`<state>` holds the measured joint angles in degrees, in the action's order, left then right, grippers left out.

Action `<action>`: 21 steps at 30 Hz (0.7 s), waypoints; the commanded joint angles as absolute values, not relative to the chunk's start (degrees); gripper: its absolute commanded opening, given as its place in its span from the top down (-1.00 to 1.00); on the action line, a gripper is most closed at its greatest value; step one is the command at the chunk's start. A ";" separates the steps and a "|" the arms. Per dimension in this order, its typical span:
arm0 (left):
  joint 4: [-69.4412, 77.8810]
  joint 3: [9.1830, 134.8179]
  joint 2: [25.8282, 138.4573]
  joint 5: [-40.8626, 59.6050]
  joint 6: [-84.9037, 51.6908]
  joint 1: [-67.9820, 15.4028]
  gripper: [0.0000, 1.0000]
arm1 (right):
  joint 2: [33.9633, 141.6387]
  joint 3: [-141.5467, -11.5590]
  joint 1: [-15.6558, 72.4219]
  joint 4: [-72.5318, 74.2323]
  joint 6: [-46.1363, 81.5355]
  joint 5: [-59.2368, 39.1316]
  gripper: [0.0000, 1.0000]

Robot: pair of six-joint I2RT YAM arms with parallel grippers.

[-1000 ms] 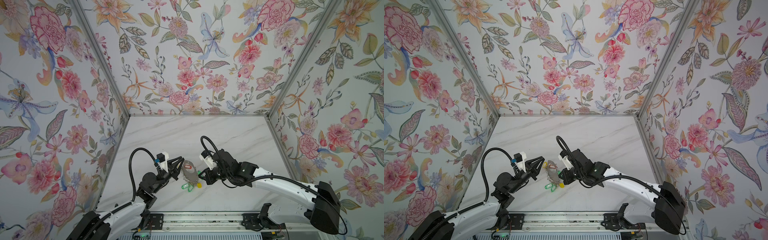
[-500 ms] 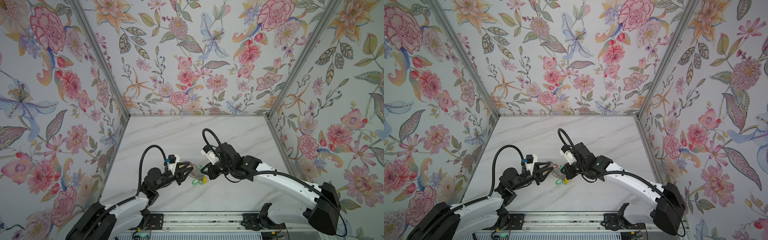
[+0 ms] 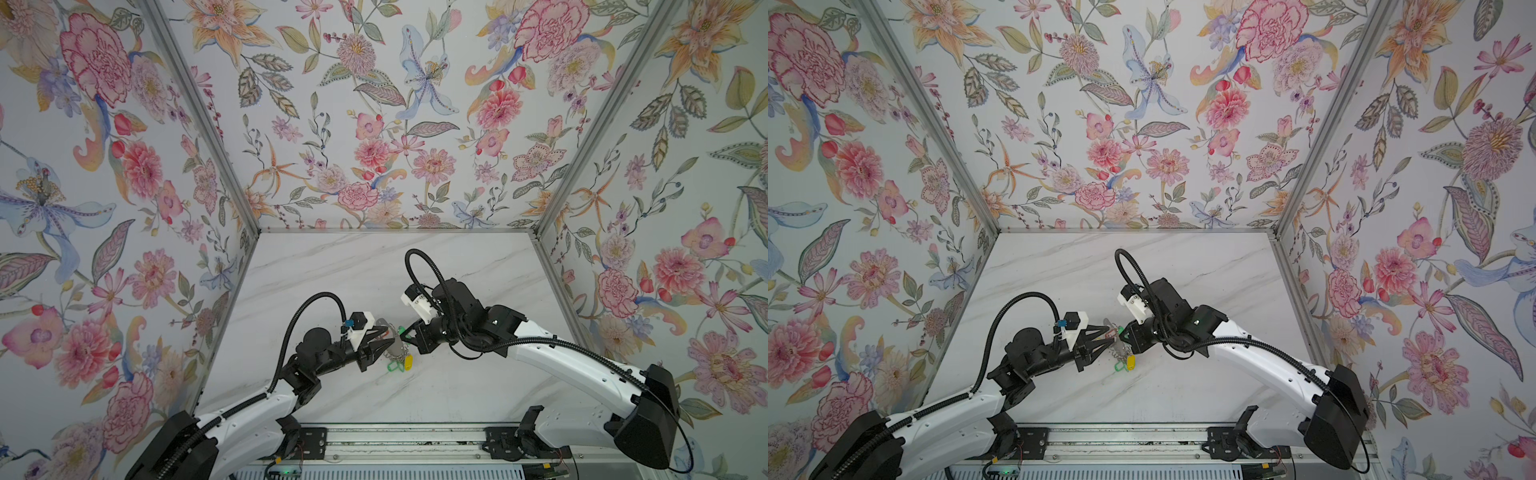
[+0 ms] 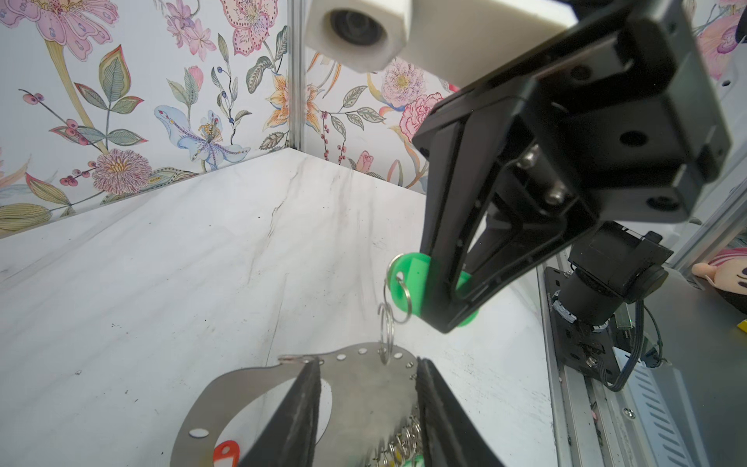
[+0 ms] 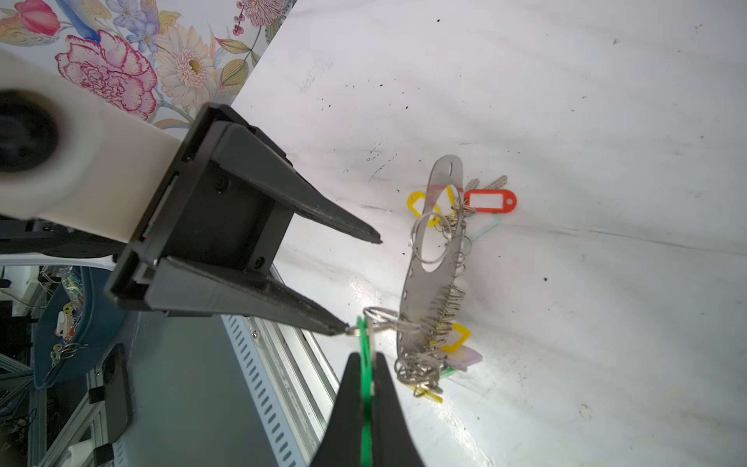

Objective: Remove the keys from the keyring

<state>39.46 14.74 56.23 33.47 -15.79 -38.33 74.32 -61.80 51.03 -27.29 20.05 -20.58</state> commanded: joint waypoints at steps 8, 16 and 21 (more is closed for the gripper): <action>38.19 18.78 57.71 34.45 -12.57 -39.83 0.24 | 75.76 -64.86 50.97 -27.47 18.63 -22.77 1.00; 38.45 18.49 59.04 33.72 -12.66 -40.24 0.58 | 74.62 -65.12 50.80 -27.51 18.68 -22.21 1.00; 37.14 18.92 58.29 33.05 -12.09 -40.25 0.97 | 74.20 -65.27 50.66 -27.51 18.65 -22.16 1.00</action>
